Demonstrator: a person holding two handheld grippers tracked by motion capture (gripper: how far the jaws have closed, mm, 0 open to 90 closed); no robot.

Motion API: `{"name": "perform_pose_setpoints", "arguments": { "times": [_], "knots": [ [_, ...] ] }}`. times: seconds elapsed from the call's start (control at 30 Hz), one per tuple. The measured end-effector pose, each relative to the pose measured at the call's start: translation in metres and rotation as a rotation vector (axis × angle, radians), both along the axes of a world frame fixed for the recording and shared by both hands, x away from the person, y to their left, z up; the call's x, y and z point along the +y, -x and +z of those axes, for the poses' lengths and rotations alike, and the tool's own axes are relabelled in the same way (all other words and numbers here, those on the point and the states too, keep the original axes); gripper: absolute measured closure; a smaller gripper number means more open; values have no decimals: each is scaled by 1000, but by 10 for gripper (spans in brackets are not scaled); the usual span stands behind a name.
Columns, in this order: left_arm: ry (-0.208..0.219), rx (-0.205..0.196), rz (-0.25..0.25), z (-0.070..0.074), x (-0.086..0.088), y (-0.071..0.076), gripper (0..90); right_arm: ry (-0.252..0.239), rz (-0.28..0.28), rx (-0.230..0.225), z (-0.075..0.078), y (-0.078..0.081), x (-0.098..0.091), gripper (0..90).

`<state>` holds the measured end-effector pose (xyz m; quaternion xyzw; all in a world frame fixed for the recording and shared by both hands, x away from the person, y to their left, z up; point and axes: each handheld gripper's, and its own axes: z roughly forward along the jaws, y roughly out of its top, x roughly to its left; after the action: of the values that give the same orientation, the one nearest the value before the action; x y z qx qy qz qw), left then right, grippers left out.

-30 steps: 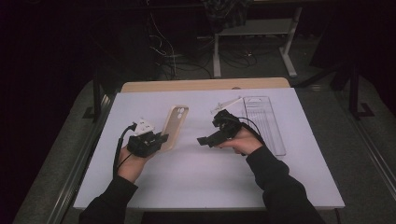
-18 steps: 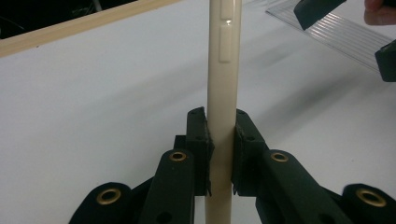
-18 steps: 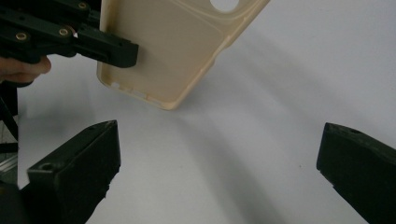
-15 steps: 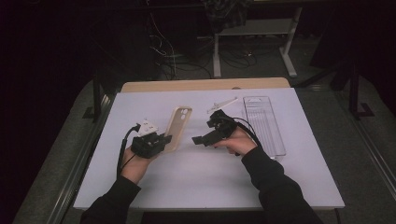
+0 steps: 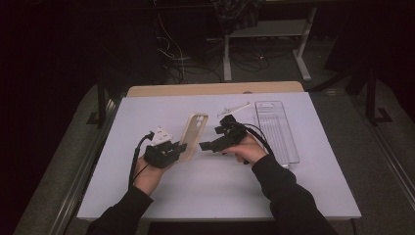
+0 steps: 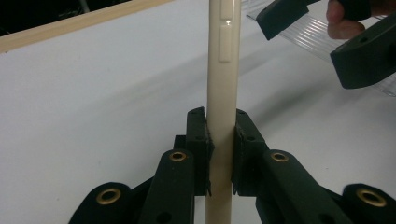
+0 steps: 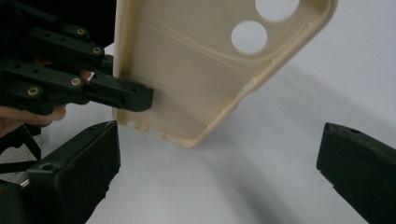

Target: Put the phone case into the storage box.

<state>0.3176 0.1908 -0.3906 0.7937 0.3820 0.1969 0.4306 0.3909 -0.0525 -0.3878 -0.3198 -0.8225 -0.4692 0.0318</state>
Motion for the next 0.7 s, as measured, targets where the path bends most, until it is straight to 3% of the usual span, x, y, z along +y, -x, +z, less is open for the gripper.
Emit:
{"name": "perform_pose_setpoints", "arguments": {
  "times": [0.7],
  "knots": [
    [4, -23, -4, -2, -18, 7, 800, -73, -32, 32, 0, -1, 3, 0]
  ]
}}
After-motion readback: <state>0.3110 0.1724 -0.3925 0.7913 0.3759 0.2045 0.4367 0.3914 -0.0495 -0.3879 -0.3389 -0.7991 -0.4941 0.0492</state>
